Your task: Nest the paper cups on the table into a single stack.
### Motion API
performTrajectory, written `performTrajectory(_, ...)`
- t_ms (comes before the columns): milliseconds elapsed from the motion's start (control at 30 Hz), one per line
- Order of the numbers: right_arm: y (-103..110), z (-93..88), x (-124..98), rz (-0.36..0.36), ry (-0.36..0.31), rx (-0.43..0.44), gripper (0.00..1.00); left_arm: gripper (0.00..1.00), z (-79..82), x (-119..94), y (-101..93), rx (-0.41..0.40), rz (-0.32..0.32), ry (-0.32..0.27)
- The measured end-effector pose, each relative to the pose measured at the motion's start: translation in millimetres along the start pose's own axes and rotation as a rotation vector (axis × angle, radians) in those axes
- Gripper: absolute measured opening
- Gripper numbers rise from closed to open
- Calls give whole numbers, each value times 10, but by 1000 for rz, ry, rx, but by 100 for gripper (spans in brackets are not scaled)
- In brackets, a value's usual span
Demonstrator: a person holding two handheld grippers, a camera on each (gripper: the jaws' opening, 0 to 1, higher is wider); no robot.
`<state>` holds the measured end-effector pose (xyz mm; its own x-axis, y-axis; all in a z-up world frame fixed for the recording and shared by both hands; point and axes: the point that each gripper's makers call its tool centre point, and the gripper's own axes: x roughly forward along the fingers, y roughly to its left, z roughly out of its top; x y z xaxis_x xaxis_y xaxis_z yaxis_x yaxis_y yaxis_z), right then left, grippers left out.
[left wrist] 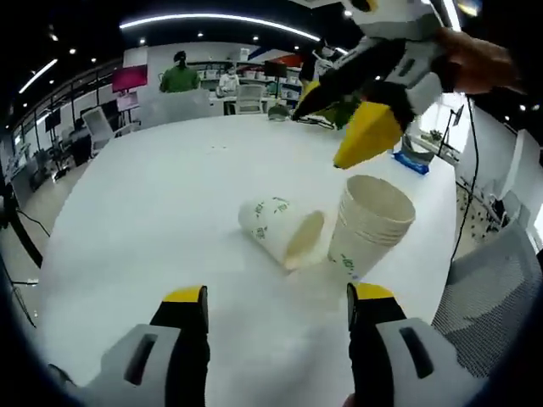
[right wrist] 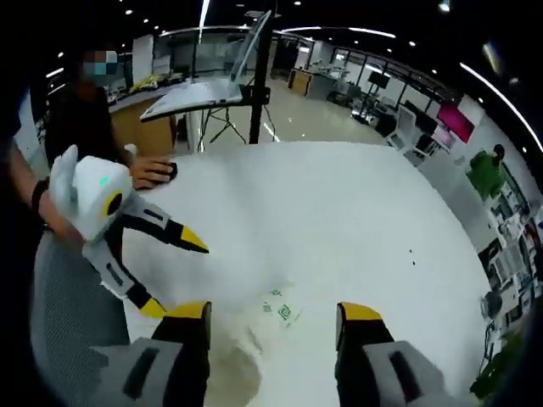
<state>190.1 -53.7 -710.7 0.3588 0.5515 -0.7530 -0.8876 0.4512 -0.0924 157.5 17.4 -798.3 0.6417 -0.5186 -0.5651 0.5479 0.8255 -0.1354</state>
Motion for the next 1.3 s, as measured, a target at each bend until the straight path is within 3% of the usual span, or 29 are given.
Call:
performTrajectory(233,210,-356,-256,-43,-26,83,77,63,28,318,20,28,10,20)
performTrajectory(367,289,-399,-359,-66,-57,110,80,61,50,359,1,23,14,19)
performTrajectory(533,372,-519,-385,-97,-64,147,83,59,67,574,-3,58,43,19)
performTrajectory(733,415,-538,-439,-129,-76,190,84,57,81,858,54,50,56,22)
performTrajectory(867,431,-595,-450,-149,-70,206,83,54,107,914,91,52,76,18)
performTrajectory(1133,446,-673,-446,-161,-86,254,80,36,172,935,240,41,125,-13)
performTrajectory(1300,419,-652,-455,-183,-103,276,78,2,333,900,353,34,161,-68)
